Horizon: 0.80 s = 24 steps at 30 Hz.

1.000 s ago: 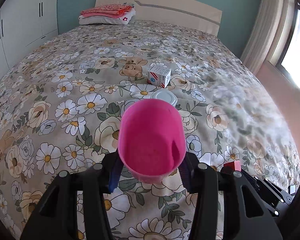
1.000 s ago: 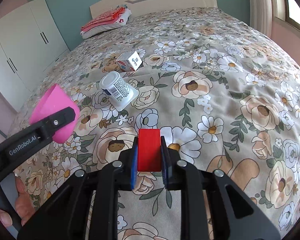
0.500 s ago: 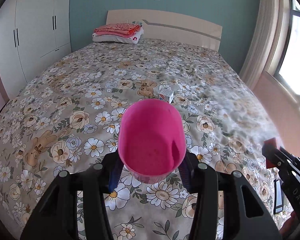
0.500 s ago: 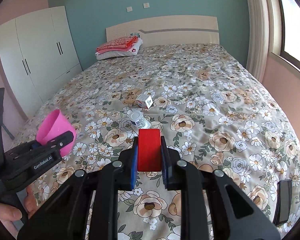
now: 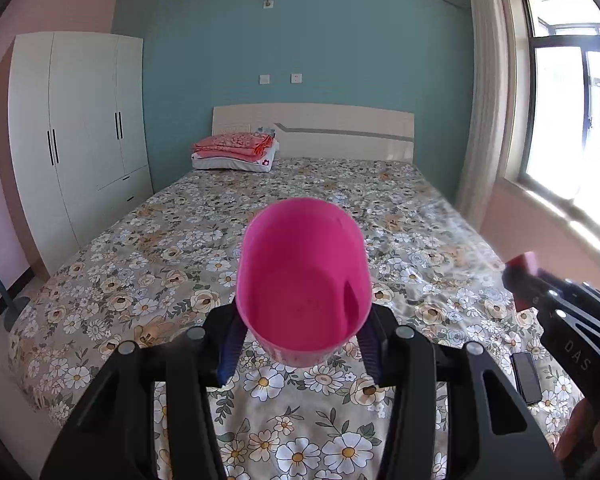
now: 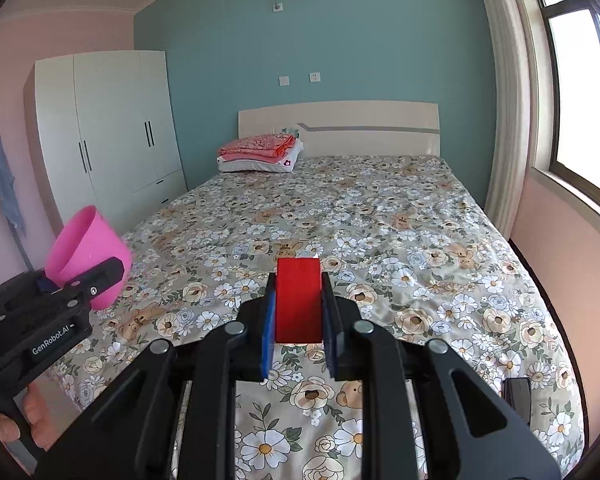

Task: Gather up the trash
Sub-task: 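Carry the pink cup and red block with both tools over the white bin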

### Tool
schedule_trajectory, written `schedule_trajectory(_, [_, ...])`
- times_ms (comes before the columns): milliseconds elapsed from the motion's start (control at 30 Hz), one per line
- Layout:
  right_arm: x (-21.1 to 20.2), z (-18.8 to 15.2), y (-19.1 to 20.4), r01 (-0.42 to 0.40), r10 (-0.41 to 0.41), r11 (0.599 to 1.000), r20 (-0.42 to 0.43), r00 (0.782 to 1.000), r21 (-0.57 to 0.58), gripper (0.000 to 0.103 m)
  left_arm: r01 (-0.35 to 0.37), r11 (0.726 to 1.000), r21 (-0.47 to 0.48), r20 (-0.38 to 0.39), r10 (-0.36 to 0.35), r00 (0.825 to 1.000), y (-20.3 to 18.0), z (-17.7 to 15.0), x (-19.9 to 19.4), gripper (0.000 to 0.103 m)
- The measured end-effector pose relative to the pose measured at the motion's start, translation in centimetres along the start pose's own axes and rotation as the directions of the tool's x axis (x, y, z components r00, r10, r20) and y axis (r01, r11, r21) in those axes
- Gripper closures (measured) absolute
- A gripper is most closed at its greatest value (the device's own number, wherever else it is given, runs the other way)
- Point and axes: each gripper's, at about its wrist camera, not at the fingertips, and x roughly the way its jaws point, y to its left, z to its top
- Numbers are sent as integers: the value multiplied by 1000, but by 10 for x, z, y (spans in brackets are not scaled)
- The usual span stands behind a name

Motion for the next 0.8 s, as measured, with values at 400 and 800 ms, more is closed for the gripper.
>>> schedule_trajectory(400, [-104,-17,33,-10,15,997,70,997,-76,82,-31,998,46,102,27,994,6,-24,-100,52])
schedule_trajectory(800, [-146,-65,31,15,-9,994,59,998,-111,82,-15,994,109,94,4,996,2,-73,-135,52])
